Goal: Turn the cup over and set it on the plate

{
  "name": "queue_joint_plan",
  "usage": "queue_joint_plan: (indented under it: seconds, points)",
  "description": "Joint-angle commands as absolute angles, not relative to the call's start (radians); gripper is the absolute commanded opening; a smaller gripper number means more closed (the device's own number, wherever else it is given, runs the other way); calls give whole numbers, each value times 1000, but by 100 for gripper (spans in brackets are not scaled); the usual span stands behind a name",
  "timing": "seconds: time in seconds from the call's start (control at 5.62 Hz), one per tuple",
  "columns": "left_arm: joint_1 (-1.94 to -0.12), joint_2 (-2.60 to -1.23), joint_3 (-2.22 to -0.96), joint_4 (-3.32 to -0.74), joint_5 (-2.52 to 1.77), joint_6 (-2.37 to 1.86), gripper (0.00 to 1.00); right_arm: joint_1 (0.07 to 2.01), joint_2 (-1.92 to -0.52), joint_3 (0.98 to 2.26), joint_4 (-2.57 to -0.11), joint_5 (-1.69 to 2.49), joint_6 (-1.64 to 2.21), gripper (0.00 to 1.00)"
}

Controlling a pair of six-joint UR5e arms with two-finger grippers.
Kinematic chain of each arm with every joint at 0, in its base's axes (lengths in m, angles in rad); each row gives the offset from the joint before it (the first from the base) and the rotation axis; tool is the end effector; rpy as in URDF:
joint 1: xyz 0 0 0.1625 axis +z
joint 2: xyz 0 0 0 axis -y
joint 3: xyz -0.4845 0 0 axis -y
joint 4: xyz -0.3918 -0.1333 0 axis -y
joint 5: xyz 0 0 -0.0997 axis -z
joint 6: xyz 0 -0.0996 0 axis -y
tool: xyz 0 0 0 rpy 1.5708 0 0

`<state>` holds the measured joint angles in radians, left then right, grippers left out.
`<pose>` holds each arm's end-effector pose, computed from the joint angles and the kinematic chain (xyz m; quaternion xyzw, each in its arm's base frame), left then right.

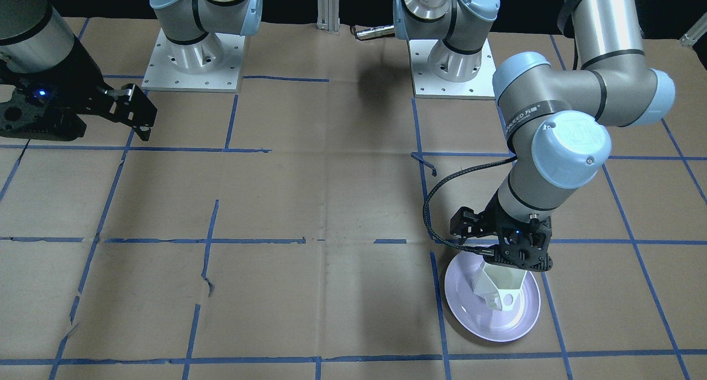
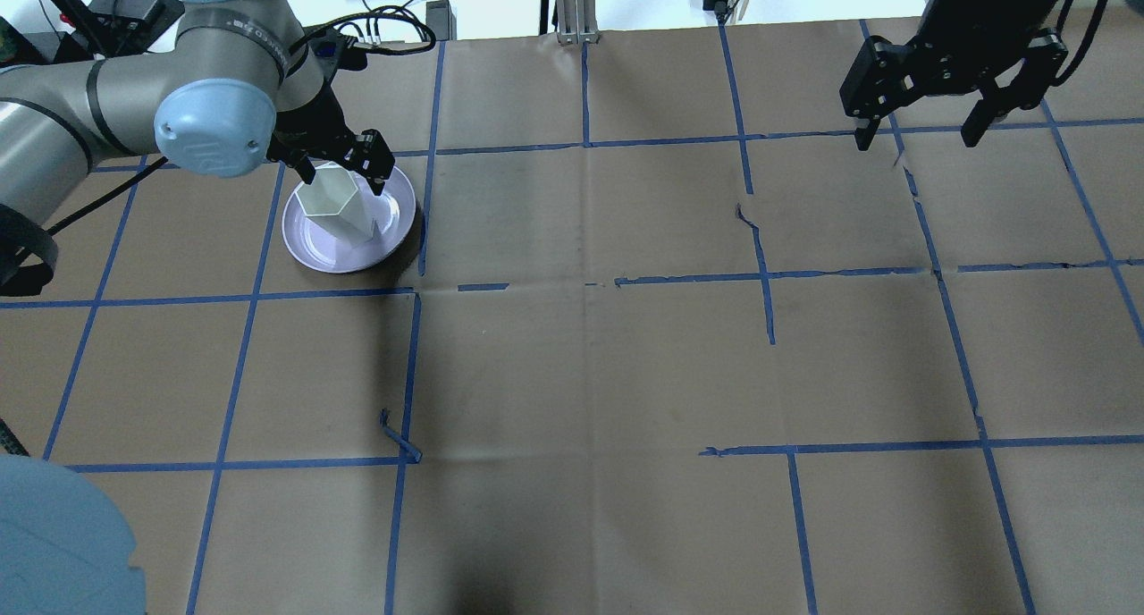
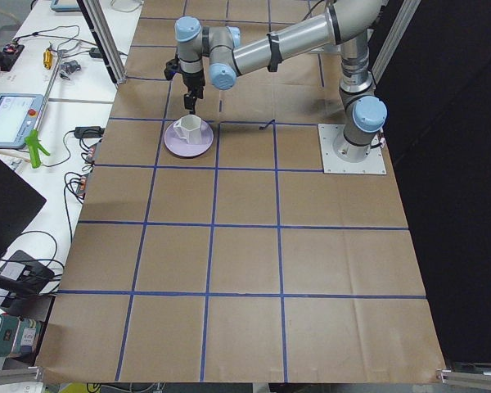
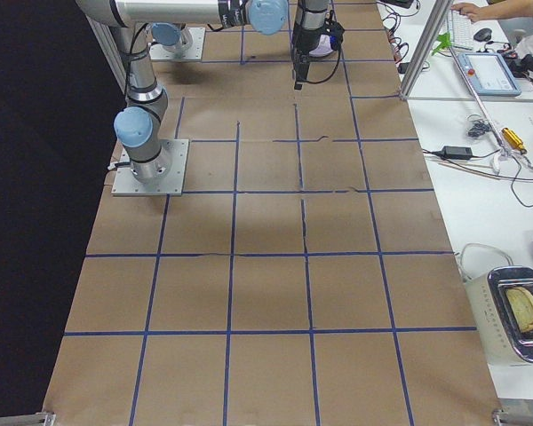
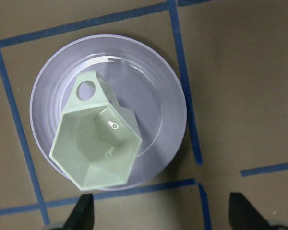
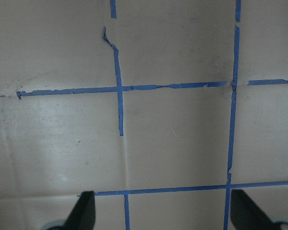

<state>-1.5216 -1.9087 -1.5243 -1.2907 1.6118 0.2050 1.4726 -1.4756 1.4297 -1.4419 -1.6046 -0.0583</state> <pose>-0.0979 -0.6401 0.4064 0.0779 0.9967 0.0082 0.0196 0.0775 -0.5387 0.5553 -0.0192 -0.9988 -0.0427 0.0136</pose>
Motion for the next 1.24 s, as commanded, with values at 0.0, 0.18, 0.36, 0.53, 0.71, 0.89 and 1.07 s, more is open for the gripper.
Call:
queue_joint_plan:
  seconds: [0.0,0.18,0.36,0.53,0.71,0.89,1.07]
  points:
    - [-1592,-1861,-1363,-1532,1595,48,98,1473,-1476,1430,-1442,-1605,-58,100]
    - [-1630,-1821,-1336,-1592,1588,-10,98,1473,-1476,1430,-1442,-1605,-58,100]
    - [-1643,-1757,-1353,-1597,1583,1,98,1473,-1476,1430,-1442,-1605,-58,100]
    - [-1641,-1715,-1382,-1595,1583,3,98,1473,-1476,1430,-1442,-1605,-58,100]
    - [-1635,-1691,-1405,-1594,1582,3,98,1473,-1476,1430,-1442,-1605,-58,100]
    - [-1628,-1666,-1420,-1582,1586,-5,98,1473,-1476,1430,-1442,-1605,-58,100]
    - [-1614,-1646,-1440,-1582,1583,3,98,1473,-1476,1430,-1442,-1605,-58,100]
